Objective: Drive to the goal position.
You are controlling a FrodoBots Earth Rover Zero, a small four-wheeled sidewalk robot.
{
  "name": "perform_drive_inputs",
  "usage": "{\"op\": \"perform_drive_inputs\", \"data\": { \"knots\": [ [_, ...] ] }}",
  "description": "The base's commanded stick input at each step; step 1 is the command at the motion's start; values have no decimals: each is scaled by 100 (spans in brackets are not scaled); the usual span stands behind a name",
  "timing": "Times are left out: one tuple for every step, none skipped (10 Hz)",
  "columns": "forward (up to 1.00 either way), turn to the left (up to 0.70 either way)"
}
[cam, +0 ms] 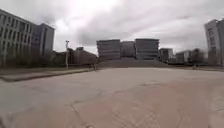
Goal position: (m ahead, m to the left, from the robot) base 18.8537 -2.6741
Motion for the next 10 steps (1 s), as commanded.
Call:
{"op": "perform_drive_inputs", "data": {
  "knots": [
    [100,0],
    [100,0],
    [100,0],
    [100,0],
    [100,0],
    [100,0],
    [100,0],
    [100,0],
    [100,0],
    [100,0]
  ]
}}
